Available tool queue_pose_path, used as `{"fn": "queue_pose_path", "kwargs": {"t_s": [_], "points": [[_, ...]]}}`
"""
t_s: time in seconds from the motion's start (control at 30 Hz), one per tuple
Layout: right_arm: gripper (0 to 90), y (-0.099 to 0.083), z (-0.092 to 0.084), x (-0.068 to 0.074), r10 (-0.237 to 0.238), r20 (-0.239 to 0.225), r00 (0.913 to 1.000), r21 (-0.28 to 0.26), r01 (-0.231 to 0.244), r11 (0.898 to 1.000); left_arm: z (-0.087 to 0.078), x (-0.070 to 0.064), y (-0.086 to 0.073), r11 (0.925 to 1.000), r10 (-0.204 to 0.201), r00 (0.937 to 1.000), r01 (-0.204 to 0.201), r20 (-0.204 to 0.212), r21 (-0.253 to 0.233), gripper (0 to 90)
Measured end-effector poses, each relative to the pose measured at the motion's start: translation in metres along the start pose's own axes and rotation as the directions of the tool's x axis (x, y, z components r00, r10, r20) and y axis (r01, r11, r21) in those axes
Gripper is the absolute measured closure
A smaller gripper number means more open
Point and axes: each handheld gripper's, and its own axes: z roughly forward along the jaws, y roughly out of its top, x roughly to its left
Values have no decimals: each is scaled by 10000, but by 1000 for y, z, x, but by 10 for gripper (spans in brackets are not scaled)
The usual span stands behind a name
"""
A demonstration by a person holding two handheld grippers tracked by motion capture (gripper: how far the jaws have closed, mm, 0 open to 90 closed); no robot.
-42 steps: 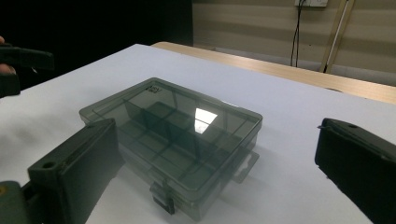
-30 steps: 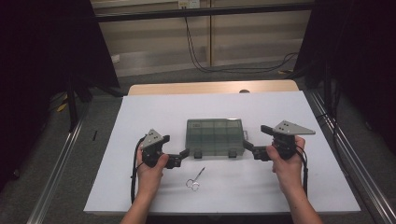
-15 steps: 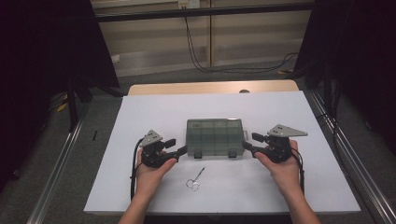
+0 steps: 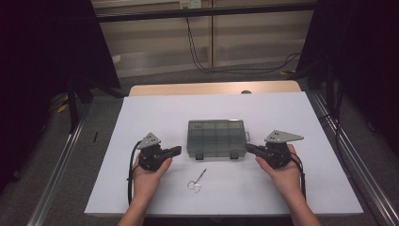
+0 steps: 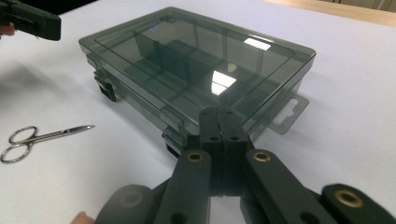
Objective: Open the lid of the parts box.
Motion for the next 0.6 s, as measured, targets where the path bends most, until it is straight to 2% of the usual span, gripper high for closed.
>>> {"fn": "queue_pose_path", "kwargs": {"t_s": [0.13,0.27,0.43,0.6], "points": [[900,-2,2,-1,-118,275,9996,208,112,9997,5,1,-4,9995,-51,10000,52,-24,313,900],[900,-8,2,-5,63,511,9987,479,-88,9988,9,1,-6,9987,-10,10000,10,5,507,900],[900,-14,7,-5,-86,540,9985,929,35,9957,13,-1,-7,9982,-50,10000,47,32,602,900],[900,-15,9,-4,-122,597,9981,1094,56,9940,17,-1,-8,9978,-56,9999,46,144,662,900]]}}
